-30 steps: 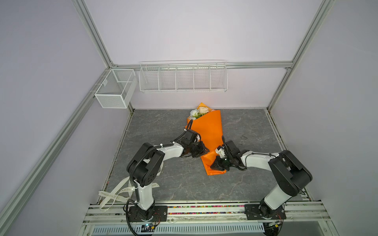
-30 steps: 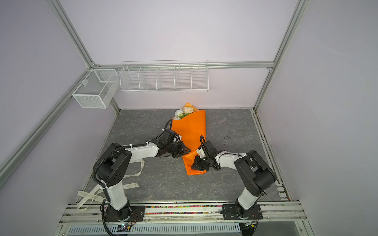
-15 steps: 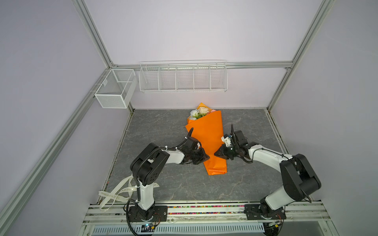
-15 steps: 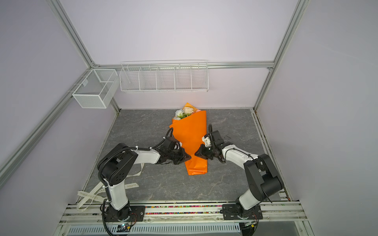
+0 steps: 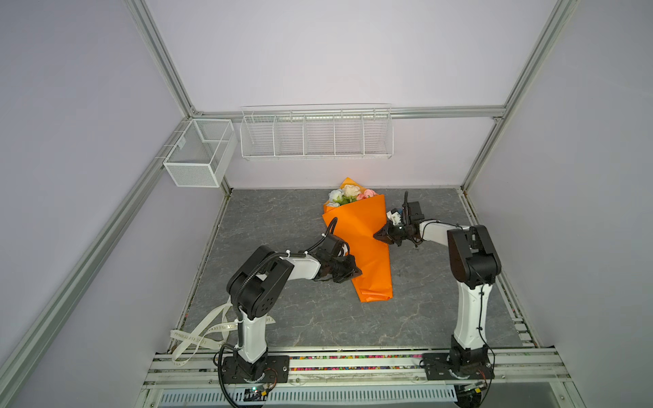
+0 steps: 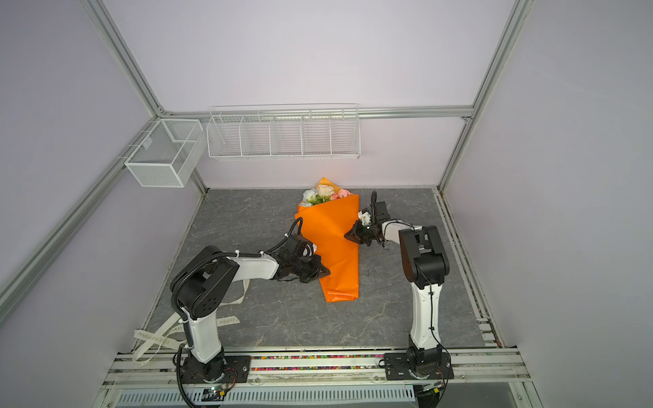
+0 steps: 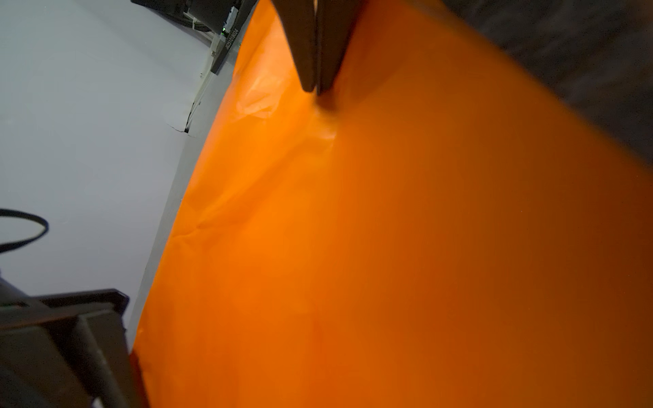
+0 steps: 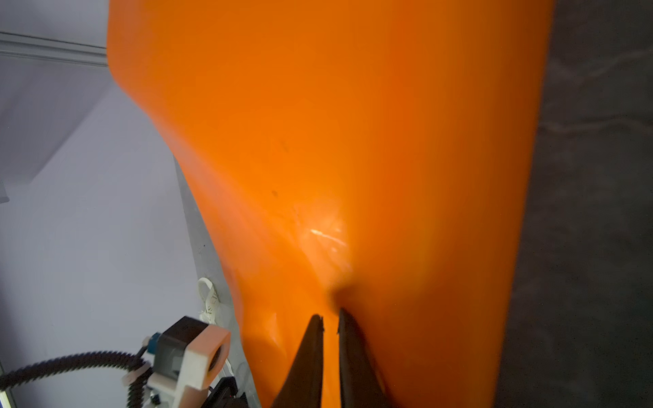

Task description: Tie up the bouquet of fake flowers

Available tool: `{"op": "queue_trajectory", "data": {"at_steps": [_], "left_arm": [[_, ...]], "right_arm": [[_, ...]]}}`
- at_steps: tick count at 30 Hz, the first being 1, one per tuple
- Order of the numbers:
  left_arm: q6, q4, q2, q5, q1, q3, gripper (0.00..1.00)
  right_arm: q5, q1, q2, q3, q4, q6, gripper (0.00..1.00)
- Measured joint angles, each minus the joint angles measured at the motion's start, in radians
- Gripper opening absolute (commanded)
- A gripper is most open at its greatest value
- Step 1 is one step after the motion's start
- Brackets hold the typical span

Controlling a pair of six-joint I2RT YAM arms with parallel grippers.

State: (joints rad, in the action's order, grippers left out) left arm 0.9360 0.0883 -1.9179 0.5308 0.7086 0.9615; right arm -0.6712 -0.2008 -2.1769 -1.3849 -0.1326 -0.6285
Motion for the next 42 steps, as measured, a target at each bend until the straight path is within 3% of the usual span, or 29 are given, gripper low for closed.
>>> {"op": "queue_trajectory", "data": {"at_steps": [15,29,34,42], "left_arm": [[-0.074,-0.052,-0.011,0.014,-0.011,0.026,0.0],[-0.078,-0.036,-0.012,0.028,-0.017,0.017,0.0],[-0.082,-0.035,-0.012,0.036,-0.02,0.017,0.0],[-0.082,-0.035,-0.012,0.039,-0.021,0.017,0.0]], "right_arm": [[-0.047,0.091,-0.305,-0.448,0.014,-0.095,0.2],[0.064,0.13,-0.555,-0.979,-0.217,-0.147,0.22],[0.041,0.133,-0.434,-0.85,-0.263,-0.076,0.19],[-0.014,0.089,0.06,-0.264,-0.172,0.01,0.09]]}}
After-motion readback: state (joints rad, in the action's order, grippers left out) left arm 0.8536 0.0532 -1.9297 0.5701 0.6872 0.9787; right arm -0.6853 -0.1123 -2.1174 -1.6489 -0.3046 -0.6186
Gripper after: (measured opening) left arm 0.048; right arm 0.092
